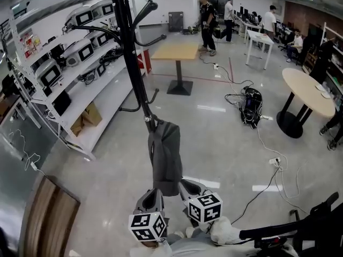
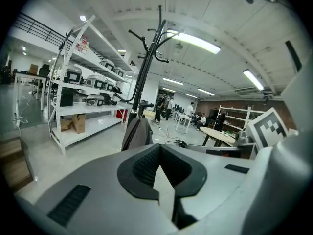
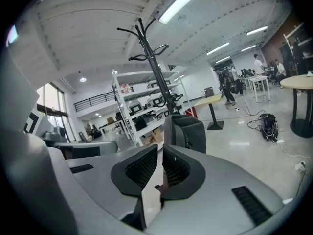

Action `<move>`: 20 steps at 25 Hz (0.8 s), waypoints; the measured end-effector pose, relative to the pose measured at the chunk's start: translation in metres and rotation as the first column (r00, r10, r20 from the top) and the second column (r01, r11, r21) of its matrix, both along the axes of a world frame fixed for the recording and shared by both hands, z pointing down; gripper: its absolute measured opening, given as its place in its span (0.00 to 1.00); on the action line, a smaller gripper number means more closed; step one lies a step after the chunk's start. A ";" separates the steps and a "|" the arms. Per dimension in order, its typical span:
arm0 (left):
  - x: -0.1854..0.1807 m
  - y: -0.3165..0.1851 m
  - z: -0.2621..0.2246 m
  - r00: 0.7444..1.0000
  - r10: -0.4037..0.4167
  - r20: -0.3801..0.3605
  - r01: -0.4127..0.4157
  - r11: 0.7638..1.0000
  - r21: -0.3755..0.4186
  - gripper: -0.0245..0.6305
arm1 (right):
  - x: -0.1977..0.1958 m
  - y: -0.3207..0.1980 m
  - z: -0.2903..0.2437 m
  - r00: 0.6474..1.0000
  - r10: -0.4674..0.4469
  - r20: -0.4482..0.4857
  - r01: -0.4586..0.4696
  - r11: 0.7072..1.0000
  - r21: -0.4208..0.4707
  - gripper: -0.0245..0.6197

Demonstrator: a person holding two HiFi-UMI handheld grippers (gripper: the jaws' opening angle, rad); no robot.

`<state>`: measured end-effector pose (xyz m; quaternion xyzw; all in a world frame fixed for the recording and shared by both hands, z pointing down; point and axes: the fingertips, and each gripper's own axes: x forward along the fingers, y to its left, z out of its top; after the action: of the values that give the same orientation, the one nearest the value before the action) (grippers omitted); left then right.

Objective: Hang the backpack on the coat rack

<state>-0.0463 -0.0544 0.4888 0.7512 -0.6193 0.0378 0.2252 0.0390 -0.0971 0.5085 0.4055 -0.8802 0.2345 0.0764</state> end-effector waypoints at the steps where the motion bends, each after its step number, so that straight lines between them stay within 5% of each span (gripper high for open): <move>1: -0.001 0.000 -0.001 1.000 -0.002 -0.002 0.002 1.000 0.004 0.04 | -0.001 0.000 0.001 1.000 0.003 -0.006 -0.003 1.000 0.002 0.10; 20: -0.004 0.000 0.006 0.999 0.015 -0.035 -0.015 1.000 0.008 0.04 | 0.001 0.005 0.006 0.995 0.053 -0.080 -0.050 0.998 0.031 0.06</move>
<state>-0.0505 -0.0548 0.4945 0.7574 -0.6097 0.0239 0.2326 0.0396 -0.0919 0.5147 0.4383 -0.8689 0.2071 0.1003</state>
